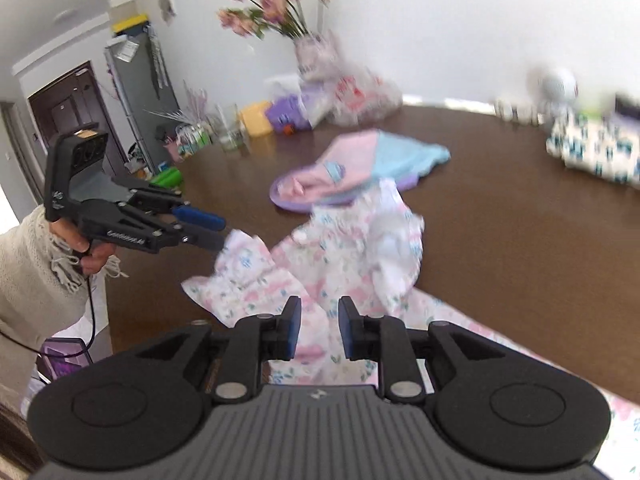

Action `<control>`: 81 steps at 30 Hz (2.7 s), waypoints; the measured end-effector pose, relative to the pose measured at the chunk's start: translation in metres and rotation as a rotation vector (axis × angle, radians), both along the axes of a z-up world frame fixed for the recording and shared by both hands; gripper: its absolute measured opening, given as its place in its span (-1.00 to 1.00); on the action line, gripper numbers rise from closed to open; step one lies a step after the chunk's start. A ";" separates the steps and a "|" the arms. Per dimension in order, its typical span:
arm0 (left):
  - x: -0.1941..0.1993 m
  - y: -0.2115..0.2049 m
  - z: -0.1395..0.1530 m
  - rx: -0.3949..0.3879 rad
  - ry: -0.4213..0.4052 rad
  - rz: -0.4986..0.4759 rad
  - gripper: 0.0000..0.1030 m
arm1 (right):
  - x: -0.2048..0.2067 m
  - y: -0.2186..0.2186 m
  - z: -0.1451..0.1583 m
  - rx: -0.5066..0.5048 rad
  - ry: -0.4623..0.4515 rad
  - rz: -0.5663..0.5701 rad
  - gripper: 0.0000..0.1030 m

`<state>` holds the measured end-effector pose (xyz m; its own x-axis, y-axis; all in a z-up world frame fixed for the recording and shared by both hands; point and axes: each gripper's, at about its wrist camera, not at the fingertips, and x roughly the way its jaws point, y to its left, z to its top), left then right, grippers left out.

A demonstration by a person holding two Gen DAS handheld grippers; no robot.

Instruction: Fold clothes

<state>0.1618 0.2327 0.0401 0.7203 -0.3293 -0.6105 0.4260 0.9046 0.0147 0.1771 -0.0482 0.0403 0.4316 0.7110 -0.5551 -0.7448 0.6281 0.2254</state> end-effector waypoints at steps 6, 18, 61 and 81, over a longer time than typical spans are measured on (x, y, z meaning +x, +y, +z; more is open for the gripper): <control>-0.006 -0.047 -0.013 0.068 0.025 -0.156 -0.72 | -0.018 0.033 -0.020 -0.111 -0.021 0.059 -0.70; -0.018 -0.054 -0.044 0.094 0.051 -0.144 -0.80 | -0.018 0.032 -0.040 -0.133 0.041 -0.005 -0.70; -0.020 -0.031 -0.031 -0.057 0.126 -0.057 -0.67 | 0.047 0.117 -0.012 -0.268 -0.114 0.359 -0.91; 0.020 -0.039 -0.038 -0.068 0.070 0.099 -0.87 | 0.011 0.065 0.005 -0.157 -0.087 0.205 -0.14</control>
<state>0.1822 0.1939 0.0023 0.7080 -0.3013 -0.6387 0.3326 0.9401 -0.0748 0.1882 0.0171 0.0449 0.3387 0.6963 -0.6328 -0.8721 0.4847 0.0666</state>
